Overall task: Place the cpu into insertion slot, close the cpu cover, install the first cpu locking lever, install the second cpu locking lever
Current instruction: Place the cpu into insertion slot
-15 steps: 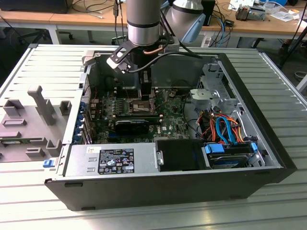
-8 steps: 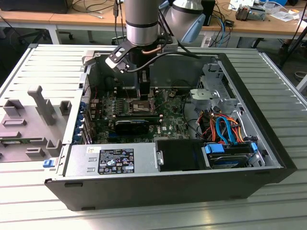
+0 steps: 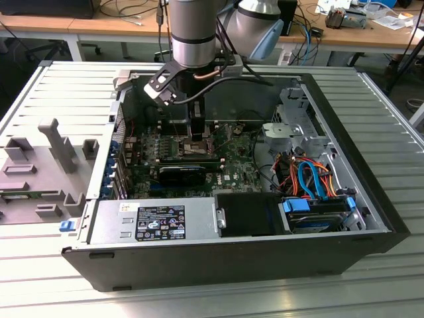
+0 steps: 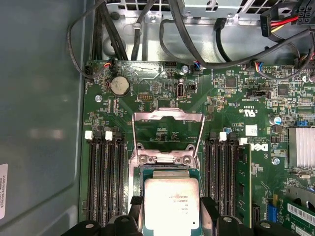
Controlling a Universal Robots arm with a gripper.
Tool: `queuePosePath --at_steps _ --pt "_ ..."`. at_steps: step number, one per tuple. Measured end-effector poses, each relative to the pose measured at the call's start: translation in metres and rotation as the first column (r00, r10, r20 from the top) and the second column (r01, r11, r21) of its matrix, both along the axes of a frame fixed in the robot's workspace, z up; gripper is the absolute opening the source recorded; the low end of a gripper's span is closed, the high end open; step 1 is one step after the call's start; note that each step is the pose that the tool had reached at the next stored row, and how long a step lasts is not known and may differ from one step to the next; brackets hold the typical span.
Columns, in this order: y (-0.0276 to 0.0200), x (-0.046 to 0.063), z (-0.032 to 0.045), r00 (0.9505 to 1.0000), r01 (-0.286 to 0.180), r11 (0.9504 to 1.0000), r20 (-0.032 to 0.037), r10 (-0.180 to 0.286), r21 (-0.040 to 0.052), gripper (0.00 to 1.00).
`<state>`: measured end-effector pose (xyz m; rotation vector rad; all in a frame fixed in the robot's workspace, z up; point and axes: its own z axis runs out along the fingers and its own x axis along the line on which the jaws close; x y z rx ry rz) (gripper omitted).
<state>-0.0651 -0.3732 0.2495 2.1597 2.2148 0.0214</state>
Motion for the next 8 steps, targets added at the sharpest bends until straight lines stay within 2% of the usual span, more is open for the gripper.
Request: queuePosePath --at_steps 8 --pt "0.0021 -0.0002 -0.0027 1.0000 0.000 1.0000 -0.0002 0.000 -0.0003 0.54"
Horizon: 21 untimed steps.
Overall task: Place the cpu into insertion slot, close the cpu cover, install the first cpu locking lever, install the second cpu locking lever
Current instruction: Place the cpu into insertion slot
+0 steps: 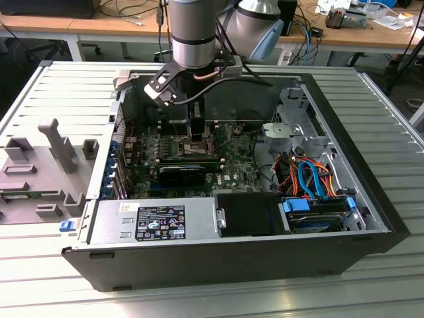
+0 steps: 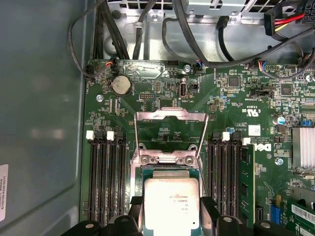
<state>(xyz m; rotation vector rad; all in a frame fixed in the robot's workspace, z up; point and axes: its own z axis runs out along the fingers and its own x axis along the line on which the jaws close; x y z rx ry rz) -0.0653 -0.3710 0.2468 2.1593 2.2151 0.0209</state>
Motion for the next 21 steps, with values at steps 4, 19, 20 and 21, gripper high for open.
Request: queuePosePath --at_steps 4,19,20,21 --pt "0.0000 0.0000 -0.0016 1.0000 0.000 1.0000 0.0001 0.000 0.0002 0.54" --pt "0.0000 0.0000 -0.0050 1.0000 0.000 1.0000 0.0002 0.000 0.0003 0.54" --pt "0.0001 0.0000 -0.0051 1.0000 0.000 1.0000 0.0001 0.000 0.0003 0.54" --pt "0.0001 0.0000 -0.0053 1.0000 0.000 1.0000 0.0001 0.000 0.0003 0.54"
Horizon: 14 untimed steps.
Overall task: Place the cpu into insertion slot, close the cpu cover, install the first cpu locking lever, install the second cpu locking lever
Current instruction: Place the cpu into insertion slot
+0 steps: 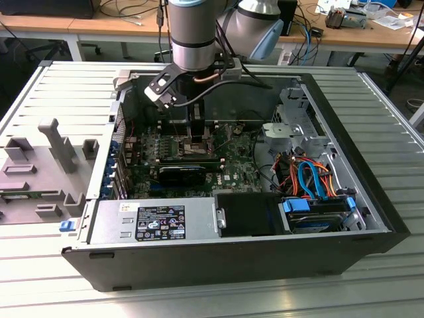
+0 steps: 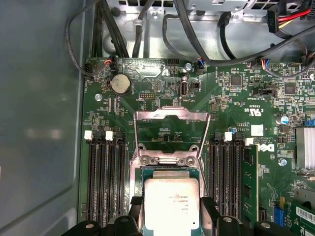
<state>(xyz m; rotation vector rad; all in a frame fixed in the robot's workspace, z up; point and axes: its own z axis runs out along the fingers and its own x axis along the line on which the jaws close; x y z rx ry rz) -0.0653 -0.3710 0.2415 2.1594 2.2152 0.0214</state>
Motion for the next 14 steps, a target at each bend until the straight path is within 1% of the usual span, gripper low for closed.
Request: queuePosePath --at_steps 14 --pt "0.0000 0.0000 -0.0029 1.0000 0.000 1.0000 0.0000 0.000 0.0001 0.54"
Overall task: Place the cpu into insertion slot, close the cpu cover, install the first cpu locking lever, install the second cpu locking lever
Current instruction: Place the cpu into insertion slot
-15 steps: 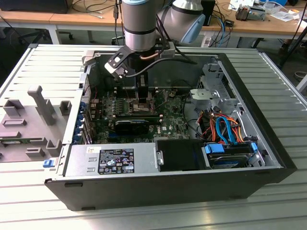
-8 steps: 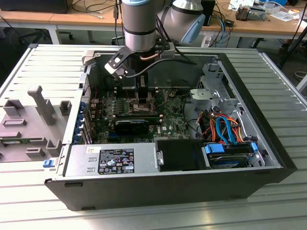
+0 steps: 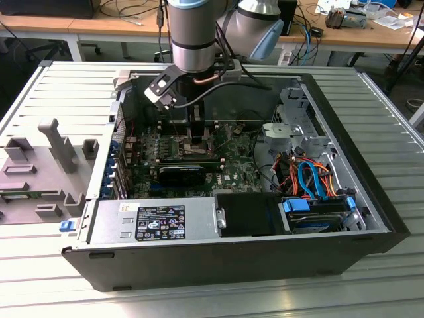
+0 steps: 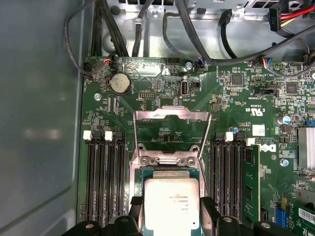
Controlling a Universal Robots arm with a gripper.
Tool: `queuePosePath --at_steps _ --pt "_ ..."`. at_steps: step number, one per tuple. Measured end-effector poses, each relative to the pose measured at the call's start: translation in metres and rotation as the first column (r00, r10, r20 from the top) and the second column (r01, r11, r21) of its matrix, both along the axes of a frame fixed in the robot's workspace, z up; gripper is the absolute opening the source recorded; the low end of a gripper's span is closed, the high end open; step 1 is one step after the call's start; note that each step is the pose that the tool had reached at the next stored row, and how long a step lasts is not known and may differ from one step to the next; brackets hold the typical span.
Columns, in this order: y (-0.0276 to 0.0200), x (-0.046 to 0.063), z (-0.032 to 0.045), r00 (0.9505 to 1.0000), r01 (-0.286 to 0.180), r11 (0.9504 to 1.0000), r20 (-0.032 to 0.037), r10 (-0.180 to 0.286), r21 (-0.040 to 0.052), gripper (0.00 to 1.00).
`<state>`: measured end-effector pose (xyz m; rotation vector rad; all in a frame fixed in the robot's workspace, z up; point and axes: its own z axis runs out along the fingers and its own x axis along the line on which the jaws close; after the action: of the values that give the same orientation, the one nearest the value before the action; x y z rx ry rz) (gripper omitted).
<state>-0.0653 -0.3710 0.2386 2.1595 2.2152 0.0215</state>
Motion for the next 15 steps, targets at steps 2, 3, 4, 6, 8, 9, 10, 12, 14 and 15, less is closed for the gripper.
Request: queuePosePath --at_steps 2,3,4,6,8,9,10,12,14,15 --pt "0.0000 0.0000 -0.0006 1.0000 0.000 1.0000 0.0000 0.000 0.0000 0.54" --pt "0.0000 0.0000 -0.0007 1.0000 0.000 1.0000 0.0000 0.000 -0.0001 0.54" --pt "0.0000 0.0000 -0.0010 1.0000 0.000 1.0000 0.0000 0.000 -0.0001 0.54" --pt "0.0000 0.0000 -0.0015 1.0000 0.000 1.0000 0.0000 0.000 -0.0001 0.54" --pt "0.0000 0.0000 -0.0020 1.0000 0.000 1.0000 0.0000 0.000 0.0000 0.54" --pt "0.0000 0.0000 -0.0026 1.0000 0.000 1.0000 0.0001 0.000 0.0001 0.54" --pt "0.0000 0.0000 -0.0030 1.0000 0.000 1.0000 0.0000 0.000 -0.0001 0.54" --pt "0.0000 0.0000 -0.0037 1.0000 0.000 1.0000 0.0001 0.000 0.0000 0.54" --pt "0.0000 0.0000 -0.0046 1.0000 0.000 1.0000 -0.0001 0.000 -0.0001 0.54" --pt "0.0000 0.0000 -0.0048 1.0000 0.000 1.0000 -0.0001 0.000 -0.0002 0.54"
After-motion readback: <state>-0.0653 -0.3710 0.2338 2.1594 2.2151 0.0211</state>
